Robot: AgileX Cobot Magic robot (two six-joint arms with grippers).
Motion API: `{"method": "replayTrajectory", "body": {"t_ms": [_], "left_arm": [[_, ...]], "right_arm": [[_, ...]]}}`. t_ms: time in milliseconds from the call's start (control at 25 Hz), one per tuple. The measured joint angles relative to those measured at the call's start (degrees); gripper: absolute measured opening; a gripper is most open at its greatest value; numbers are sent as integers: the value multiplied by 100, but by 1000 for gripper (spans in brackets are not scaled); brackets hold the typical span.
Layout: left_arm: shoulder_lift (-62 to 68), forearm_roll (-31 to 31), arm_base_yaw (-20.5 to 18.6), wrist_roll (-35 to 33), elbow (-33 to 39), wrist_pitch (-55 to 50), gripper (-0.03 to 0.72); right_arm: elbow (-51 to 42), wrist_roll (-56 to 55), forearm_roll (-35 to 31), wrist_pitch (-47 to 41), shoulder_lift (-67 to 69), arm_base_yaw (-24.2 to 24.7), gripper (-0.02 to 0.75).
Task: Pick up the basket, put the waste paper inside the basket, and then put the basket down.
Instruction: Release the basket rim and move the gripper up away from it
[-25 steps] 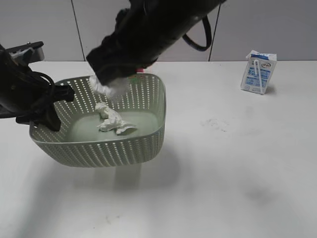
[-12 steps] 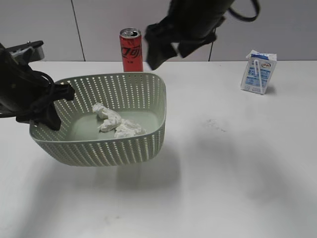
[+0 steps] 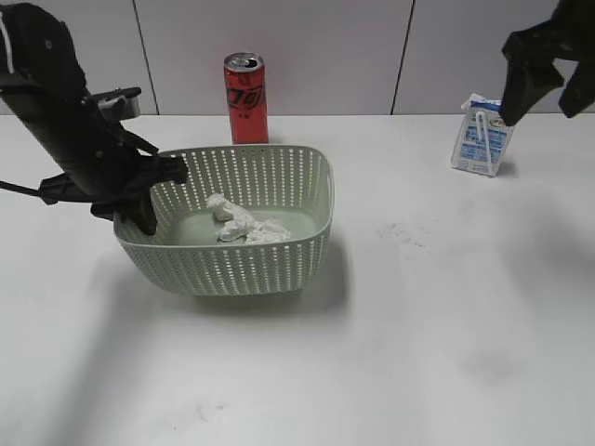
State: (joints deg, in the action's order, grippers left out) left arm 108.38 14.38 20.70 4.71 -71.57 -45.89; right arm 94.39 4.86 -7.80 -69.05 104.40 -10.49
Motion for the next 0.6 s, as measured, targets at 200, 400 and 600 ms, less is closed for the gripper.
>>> {"method": "replayTrajectory", "body": {"t_ms": [200,400,600], "left_arm": [[284,-46,0,0,-102,171,1],[284,-100,0,0,-103,326,158],[284,-276,0,0,-226,228,561]], "right_arm": [[-900,-59,128,-17,-775,96,580],[-1980,-72,22,-23,-1767,96,579],[-2998,-82,9,-6,-2927,96,579]]}}
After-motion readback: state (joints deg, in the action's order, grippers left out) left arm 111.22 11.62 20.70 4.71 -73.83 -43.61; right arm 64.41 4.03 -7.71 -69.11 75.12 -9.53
